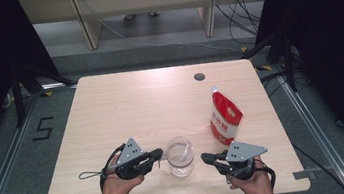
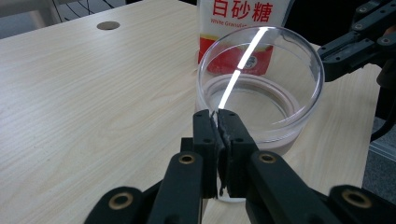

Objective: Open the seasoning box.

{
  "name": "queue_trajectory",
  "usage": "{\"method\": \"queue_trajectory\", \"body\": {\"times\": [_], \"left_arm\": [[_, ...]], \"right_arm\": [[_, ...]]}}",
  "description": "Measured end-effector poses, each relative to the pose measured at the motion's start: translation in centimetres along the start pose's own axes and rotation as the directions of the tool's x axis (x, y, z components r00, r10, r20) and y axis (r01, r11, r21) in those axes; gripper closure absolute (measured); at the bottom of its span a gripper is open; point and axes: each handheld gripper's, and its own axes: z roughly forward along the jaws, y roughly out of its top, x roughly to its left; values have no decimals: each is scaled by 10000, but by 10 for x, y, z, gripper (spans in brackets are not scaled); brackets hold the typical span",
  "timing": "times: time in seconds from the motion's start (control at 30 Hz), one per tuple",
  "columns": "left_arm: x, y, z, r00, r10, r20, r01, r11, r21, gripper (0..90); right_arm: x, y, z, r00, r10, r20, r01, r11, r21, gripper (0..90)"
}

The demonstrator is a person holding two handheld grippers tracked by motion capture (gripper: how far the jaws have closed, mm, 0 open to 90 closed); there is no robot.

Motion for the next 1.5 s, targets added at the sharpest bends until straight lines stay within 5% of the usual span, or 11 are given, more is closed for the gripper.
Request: {"method": "queue_trajectory", "body": {"times": [0.7,0.83,1.07,1.27,1.3,1.5], "left_arm": [[0,-1,1,10000,-71,52,72,9999,-132,851],[-2,-1,-1,9992,-390,-9,390,9988,-291,738],[-2,-4,-12,9995,-300,-121,296,9988,-388,622],[-1,-21,-17,9999,-161,38,160,9997,204,462],[-2,-24,-17,9989,-466,-39,467,9986,232,425],[2,-37,-20,9984,-412,-387,433,9975,550,343]], "right_arm": [[3,11,24,9998,-169,-115,168,9999,-35,895],[4,12,26,9992,-212,-325,213,9998,15,895],[5,14,28,9994,-224,-276,220,9996,-160,895],[6,17,27,9988,-381,-318,375,9991,-192,895],[7,18,28,9988,-328,-353,320,9993,-210,894],[9,21,30,9988,-325,-358,313,9989,-340,894]]}}
